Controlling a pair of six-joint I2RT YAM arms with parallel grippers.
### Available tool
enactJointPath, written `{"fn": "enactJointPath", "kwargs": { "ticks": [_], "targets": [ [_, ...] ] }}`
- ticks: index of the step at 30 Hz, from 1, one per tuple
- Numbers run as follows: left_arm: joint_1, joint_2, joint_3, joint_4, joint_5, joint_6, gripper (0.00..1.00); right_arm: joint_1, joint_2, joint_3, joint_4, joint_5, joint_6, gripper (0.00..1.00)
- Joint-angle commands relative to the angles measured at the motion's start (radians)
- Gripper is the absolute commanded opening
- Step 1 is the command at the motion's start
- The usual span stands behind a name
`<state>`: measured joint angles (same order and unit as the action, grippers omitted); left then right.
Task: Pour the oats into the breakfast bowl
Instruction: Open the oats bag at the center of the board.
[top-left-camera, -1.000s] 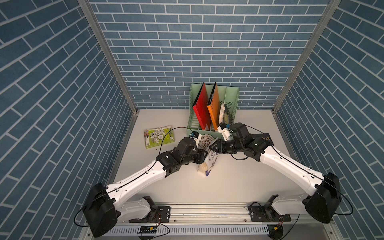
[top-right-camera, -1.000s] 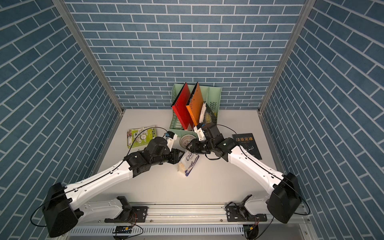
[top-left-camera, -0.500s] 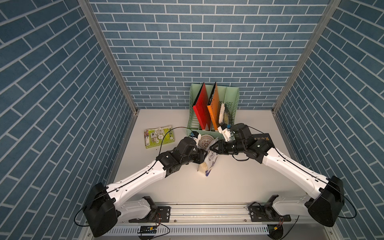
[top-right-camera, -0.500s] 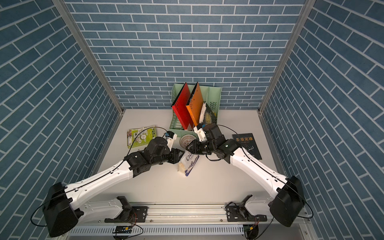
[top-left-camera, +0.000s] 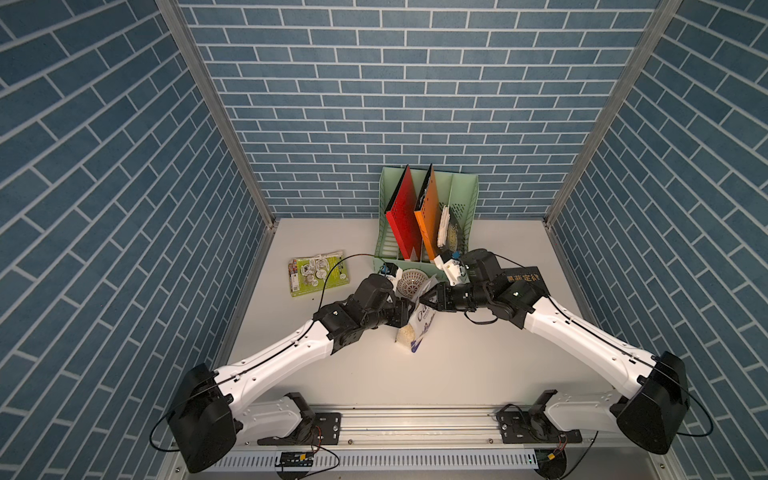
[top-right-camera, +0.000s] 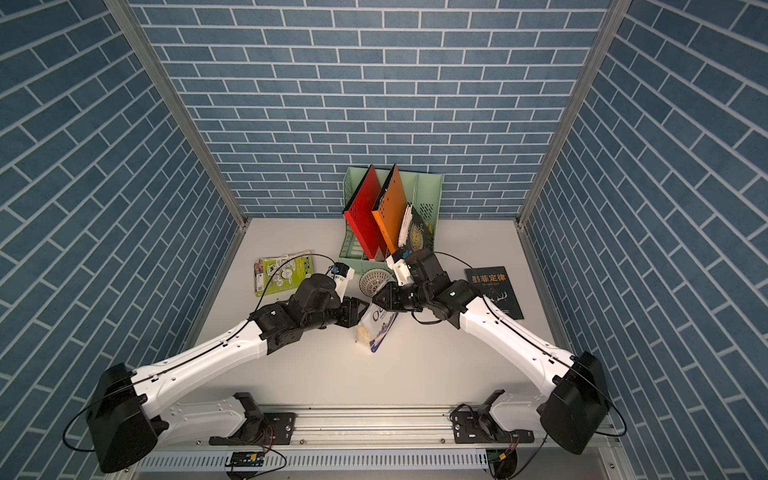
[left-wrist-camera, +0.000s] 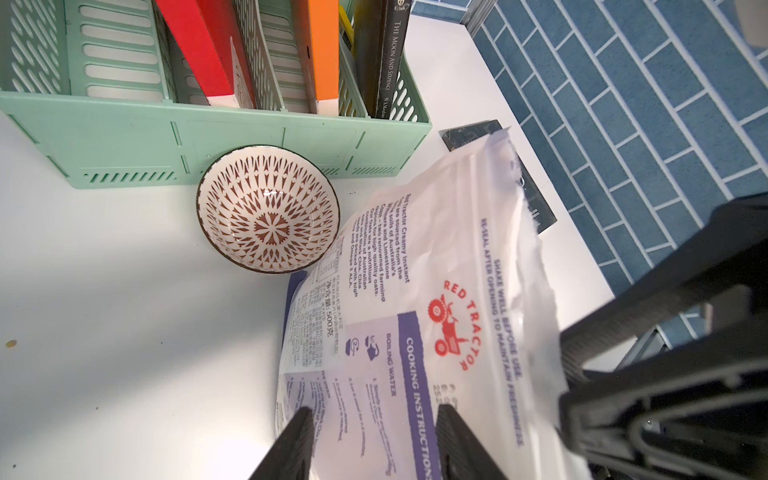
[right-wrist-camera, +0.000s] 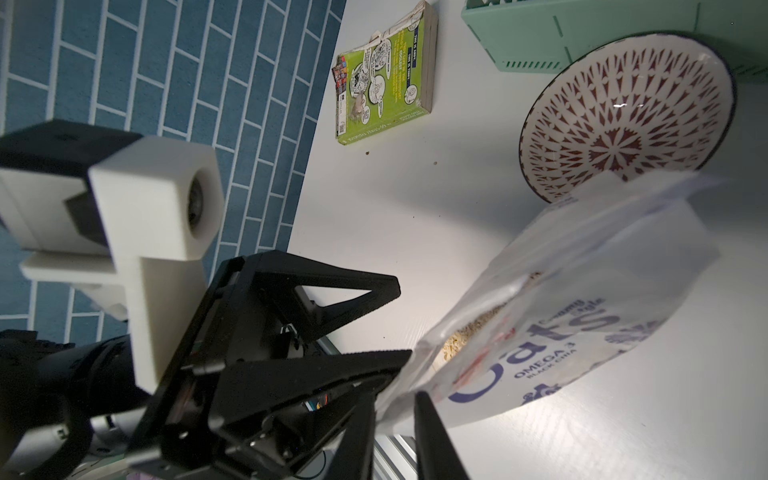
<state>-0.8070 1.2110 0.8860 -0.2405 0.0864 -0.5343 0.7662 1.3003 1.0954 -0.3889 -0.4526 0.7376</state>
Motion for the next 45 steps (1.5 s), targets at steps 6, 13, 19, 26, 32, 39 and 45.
{"fn": "enactJointPath", "kwargs": {
  "ticks": [6,13,19,26,32,39,45],
  "targets": [
    [0.005,0.000,0.028,0.015,-0.068,-0.005,0.57,0.006,-0.058,-0.092,0.085,-0.036,-0.038,0.00],
    [0.005,-0.011,0.090,0.041,-0.101,-0.010,0.67,-0.031,-0.100,-0.222,0.212,-0.037,-0.038,0.00],
    [0.005,0.007,0.123,0.095,0.014,0.004,0.73,-0.035,-0.098,-0.222,0.215,-0.030,-0.040,0.00],
    [-0.002,0.112,0.164,0.021,0.023,0.047,0.72,-0.036,-0.095,-0.205,0.205,-0.029,-0.044,0.00],
    [-0.004,0.157,0.195,-0.036,-0.052,0.065,0.50,-0.036,-0.096,-0.180,0.153,0.018,-0.064,0.00],
    [-0.003,0.114,0.212,-0.093,-0.105,0.065,0.12,-0.038,-0.084,-0.061,-0.085,0.275,-0.147,0.00],
    [-0.004,0.062,0.223,-0.147,-0.136,0.056,0.00,-0.043,-0.032,0.078,-0.239,0.500,-0.230,0.00]
  ]
}}
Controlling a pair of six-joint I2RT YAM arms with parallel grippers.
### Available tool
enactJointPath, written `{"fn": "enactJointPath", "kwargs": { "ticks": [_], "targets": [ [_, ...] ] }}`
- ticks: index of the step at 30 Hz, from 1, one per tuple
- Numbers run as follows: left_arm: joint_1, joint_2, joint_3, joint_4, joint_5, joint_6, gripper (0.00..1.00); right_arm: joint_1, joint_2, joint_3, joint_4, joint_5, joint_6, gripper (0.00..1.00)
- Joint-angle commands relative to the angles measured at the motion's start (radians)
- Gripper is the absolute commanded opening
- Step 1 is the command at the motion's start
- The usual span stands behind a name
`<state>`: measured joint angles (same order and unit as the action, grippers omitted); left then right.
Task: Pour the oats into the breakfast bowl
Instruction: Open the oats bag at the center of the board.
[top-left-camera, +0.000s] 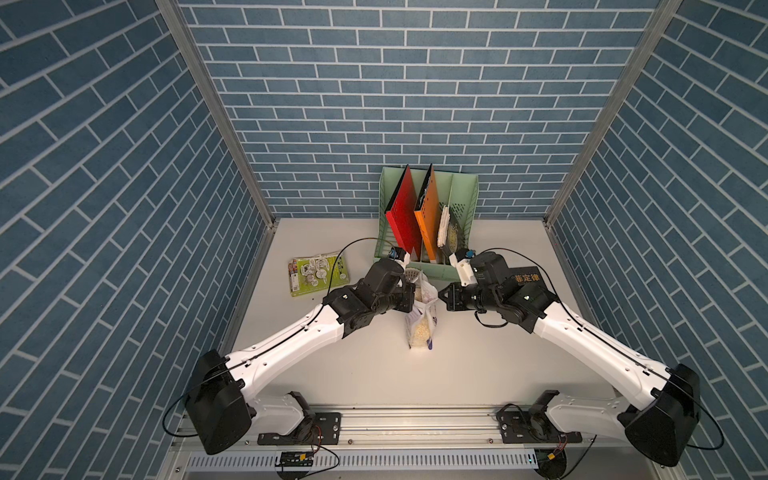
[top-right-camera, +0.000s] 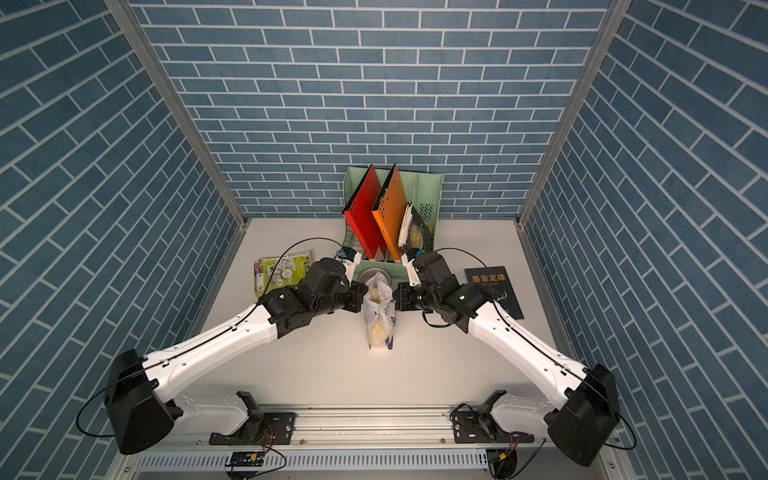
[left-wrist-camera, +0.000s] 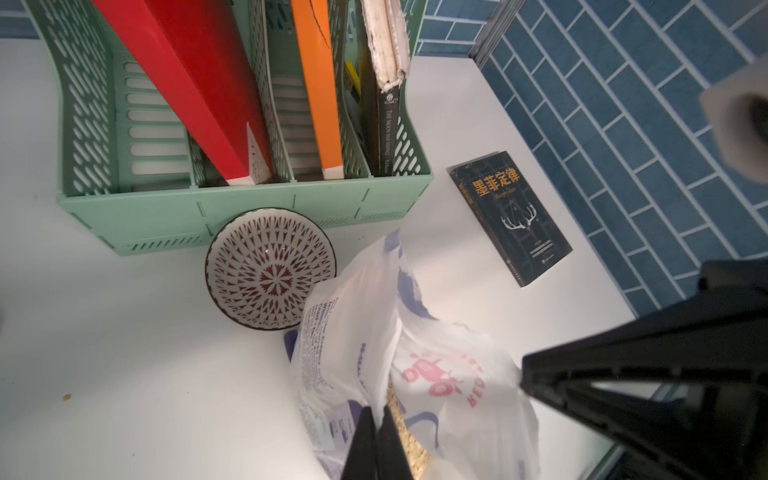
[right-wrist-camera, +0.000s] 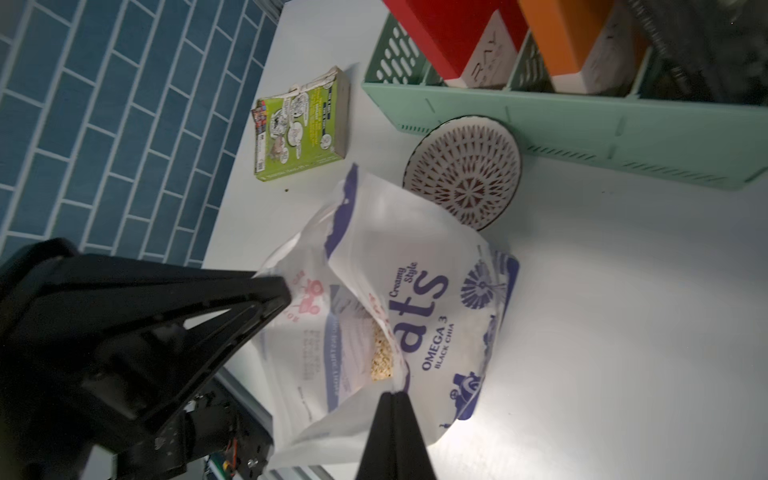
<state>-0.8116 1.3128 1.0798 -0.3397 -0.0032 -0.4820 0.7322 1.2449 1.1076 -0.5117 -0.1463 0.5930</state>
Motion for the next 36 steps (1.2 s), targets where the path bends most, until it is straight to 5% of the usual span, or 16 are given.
{"fn": "enactJointPath", "kwargs": {
  "ticks": [1,5,8,11,17,20,26,36],
  "targets": [
    [0.002,-0.044,0.029,-0.052,-0.046,0.000,0.00,-0.008,0.032,0.089,-0.127,0.211,-0.100,0.00],
    [0.002,-0.058,0.015,-0.036,-0.023,-0.026,0.00,-0.008,0.045,0.128,-0.053,0.095,-0.139,0.00],
    [0.001,-0.057,0.011,-0.016,-0.007,-0.038,0.00,0.001,0.060,0.121,0.023,-0.044,-0.104,0.30],
    [0.001,-0.053,0.010,-0.005,-0.001,-0.041,0.00,0.040,0.093,0.136,0.038,-0.077,-0.083,0.47],
    [0.000,-0.047,0.009,-0.004,-0.007,-0.043,0.00,0.098,0.162,0.138,0.033,-0.049,-0.076,0.51],
    [0.000,-0.048,0.009,-0.004,-0.008,-0.045,0.00,0.111,0.193,0.143,0.022,-0.025,-0.076,0.45],
    [0.001,-0.077,0.001,-0.036,-0.052,-0.062,0.00,0.110,0.212,0.242,-0.138,0.183,-0.107,0.00],
    [-0.002,-0.135,-0.041,-0.143,-0.132,-0.128,0.00,0.111,0.257,0.392,-0.405,0.481,-0.255,0.00]
  ]
}}
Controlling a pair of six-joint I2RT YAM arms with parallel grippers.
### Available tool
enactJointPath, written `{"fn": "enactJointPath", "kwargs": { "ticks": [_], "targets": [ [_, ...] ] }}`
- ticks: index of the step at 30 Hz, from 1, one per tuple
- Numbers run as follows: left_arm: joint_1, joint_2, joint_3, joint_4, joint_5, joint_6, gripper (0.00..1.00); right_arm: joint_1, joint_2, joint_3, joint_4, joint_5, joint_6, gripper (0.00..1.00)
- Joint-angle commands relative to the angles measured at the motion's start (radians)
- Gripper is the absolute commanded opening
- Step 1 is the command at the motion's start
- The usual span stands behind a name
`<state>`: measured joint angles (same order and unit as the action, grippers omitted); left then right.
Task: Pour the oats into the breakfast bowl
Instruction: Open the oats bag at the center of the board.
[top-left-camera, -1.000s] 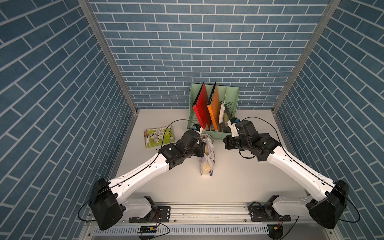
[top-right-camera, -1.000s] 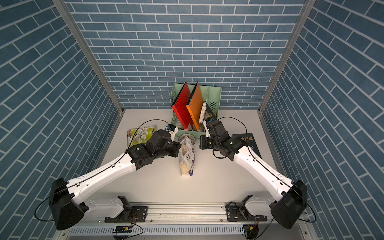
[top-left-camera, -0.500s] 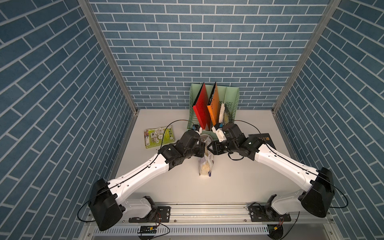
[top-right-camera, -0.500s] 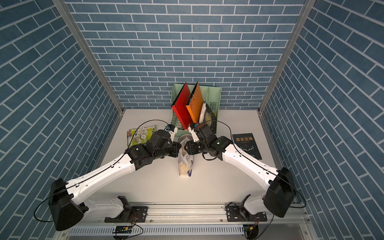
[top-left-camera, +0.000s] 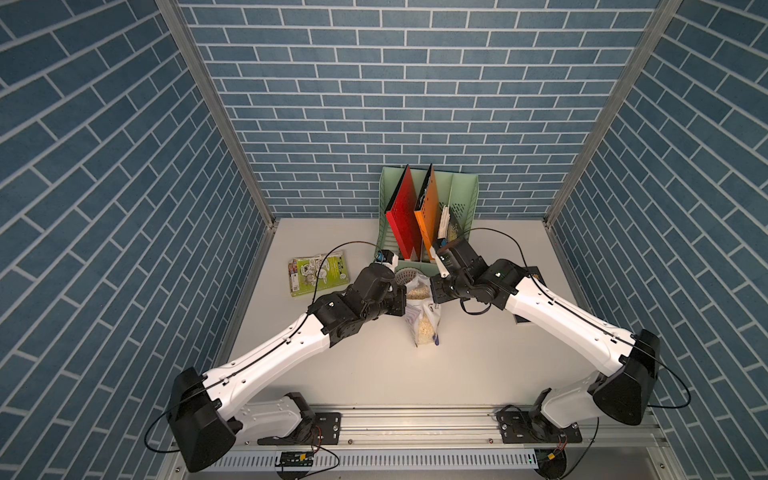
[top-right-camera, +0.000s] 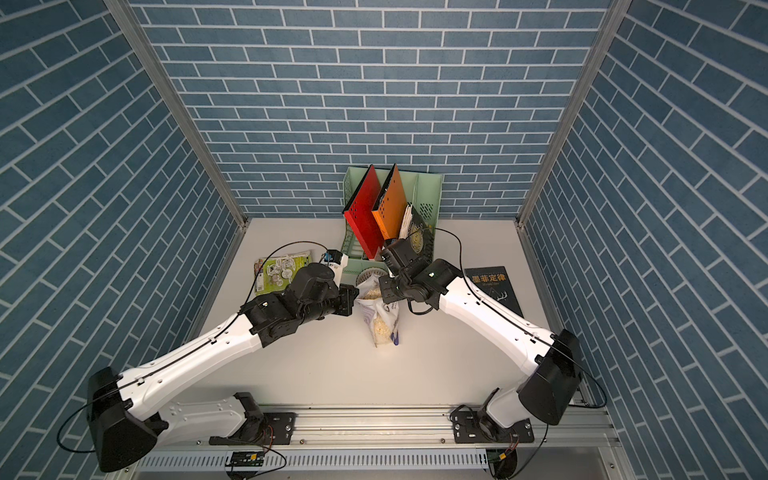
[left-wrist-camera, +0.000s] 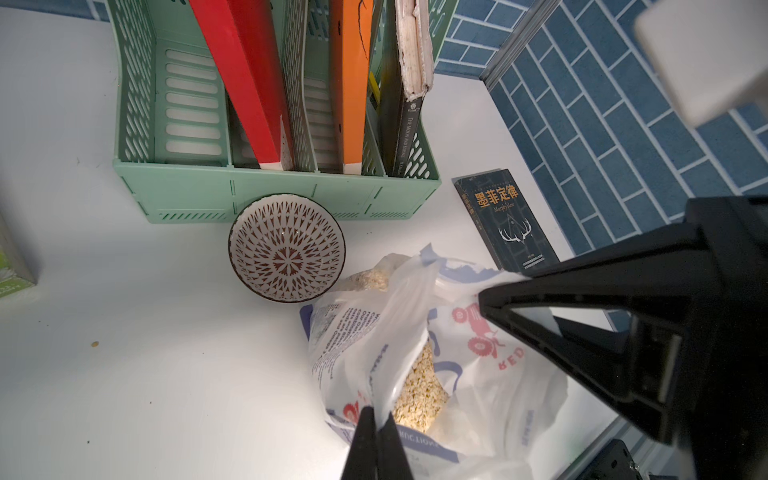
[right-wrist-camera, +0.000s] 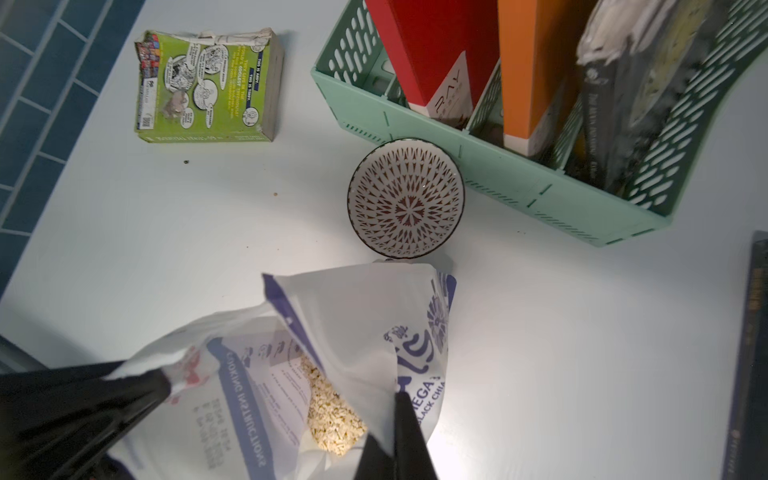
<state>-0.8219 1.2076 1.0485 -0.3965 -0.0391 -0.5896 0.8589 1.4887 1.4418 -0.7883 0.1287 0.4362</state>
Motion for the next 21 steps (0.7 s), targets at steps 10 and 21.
{"fn": "enactJointPath", "kwargs": {
  "ticks": [10,21],
  "targets": [
    [-0.014,-0.008,-0.020,0.014,0.006,-0.029,0.01,-0.029,0.003,-0.050,0.079,-0.085,-0.219,0.07],
    [-0.006,-0.122,-0.017,0.021,-0.188,0.032,0.55,-0.061,-0.282,-0.268,0.243,-0.068,-0.188,0.84]
  ]
}}
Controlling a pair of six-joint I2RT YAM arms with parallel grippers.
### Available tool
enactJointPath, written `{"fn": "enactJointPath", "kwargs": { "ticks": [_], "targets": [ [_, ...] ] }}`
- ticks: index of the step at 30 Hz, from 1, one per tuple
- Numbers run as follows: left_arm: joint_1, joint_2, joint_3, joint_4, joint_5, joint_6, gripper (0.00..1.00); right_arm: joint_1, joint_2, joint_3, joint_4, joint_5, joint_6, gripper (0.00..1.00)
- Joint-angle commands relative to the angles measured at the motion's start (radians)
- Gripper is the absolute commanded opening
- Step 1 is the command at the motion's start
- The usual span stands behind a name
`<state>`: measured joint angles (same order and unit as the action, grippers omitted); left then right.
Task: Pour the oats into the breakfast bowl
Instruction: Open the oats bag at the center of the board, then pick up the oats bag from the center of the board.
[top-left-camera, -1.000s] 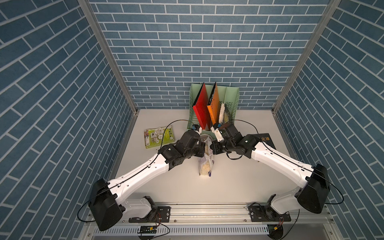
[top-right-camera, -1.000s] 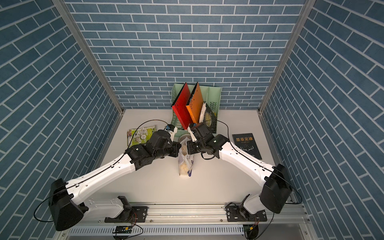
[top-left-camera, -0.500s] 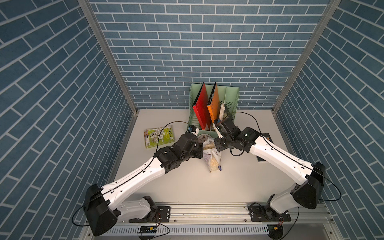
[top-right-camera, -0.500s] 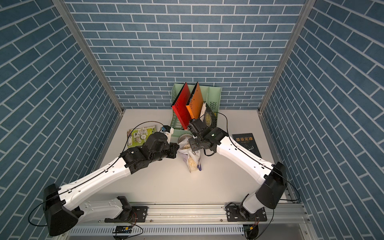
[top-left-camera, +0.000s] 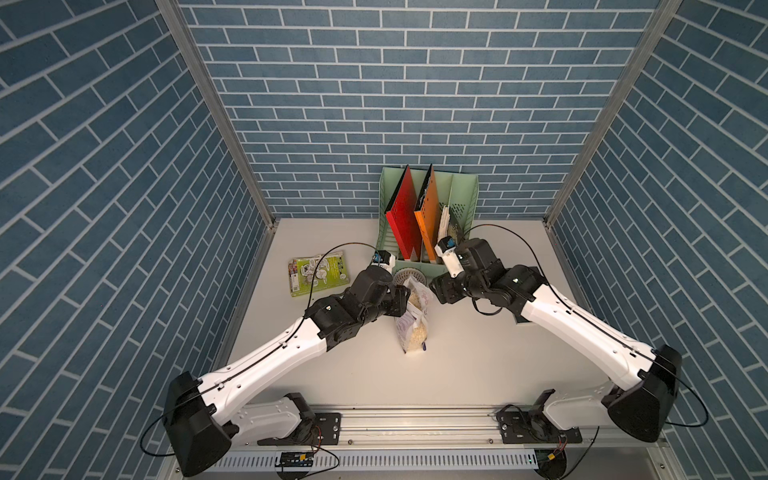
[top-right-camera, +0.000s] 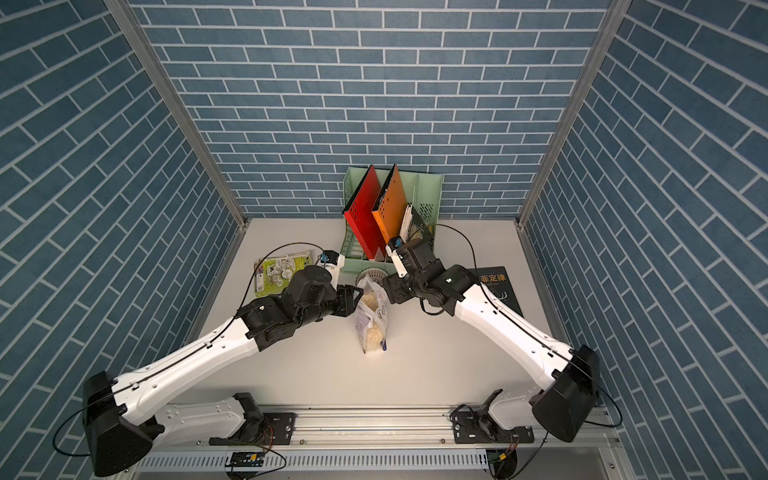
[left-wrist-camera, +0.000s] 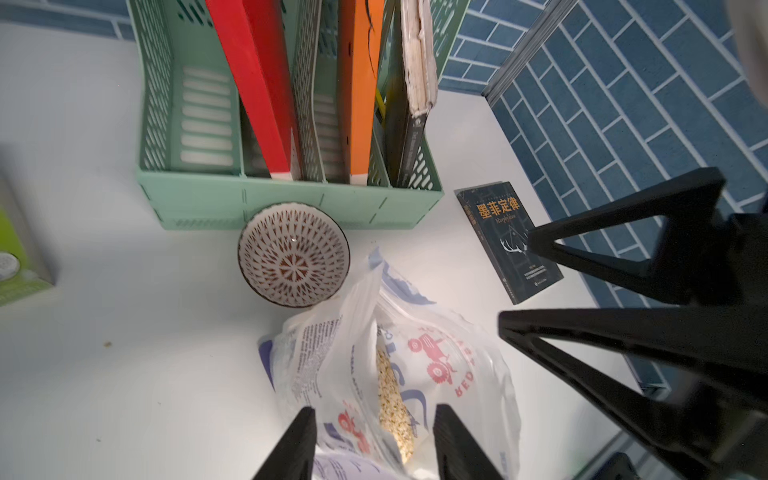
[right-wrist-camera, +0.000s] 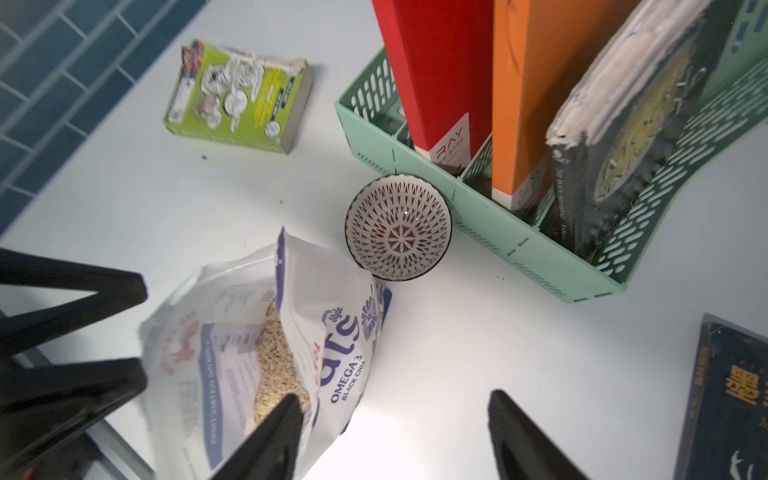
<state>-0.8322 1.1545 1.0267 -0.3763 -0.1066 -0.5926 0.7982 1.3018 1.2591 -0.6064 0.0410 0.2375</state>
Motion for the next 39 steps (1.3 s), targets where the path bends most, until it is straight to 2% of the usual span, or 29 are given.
{"fn": "enactJointPath", "kwargs": {
  "ticks": [1,5,8,11,14,21,24,27,31,35,39],
  "targets": [
    [0.009,-0.093,-0.006,0.011,-0.156,0.039,0.58,0.000,-0.140,-0.145,0.102,0.011,0.016,0.87],
    [0.053,-0.161,-0.076,0.067,-0.198,0.050,0.65,0.005,-0.329,-0.428,0.338,-0.106,0.024,0.91],
    [0.120,-0.158,-0.134,0.113,-0.146,0.051,0.67,0.014,-0.427,-0.646,0.535,-0.178,0.068,0.91],
    [0.176,-0.125,-0.189,0.176,-0.071,0.046,0.67,0.042,-0.445,-0.789,0.676,-0.178,0.107,0.90],
    [0.202,-0.080,-0.222,0.220,-0.048,0.045,0.67,0.083,-0.393,-0.868,0.783,-0.148,0.123,0.90],
    [0.229,-0.015,-0.266,0.302,-0.044,0.049,0.67,0.105,-0.237,-0.924,1.044,-0.158,0.164,0.91],
    [0.240,-0.001,-0.277,0.317,-0.045,0.050,0.67,0.104,-0.188,-0.922,1.095,-0.151,0.167,0.92],
    [0.249,0.011,-0.286,0.328,-0.040,0.055,0.67,0.105,-0.137,-0.899,1.075,-0.125,0.165,0.92],
    [0.258,0.015,-0.298,0.333,-0.059,0.059,0.68,0.081,-0.138,-0.861,0.962,0.022,0.147,0.86],
    [0.259,0.017,-0.306,0.361,-0.059,0.074,0.70,0.011,-0.186,-0.861,0.957,0.038,0.104,0.83],
    [0.259,0.038,-0.302,0.386,-0.050,0.088,0.70,-0.066,-0.169,-0.833,0.932,0.042,0.056,0.81]
  ]
}}
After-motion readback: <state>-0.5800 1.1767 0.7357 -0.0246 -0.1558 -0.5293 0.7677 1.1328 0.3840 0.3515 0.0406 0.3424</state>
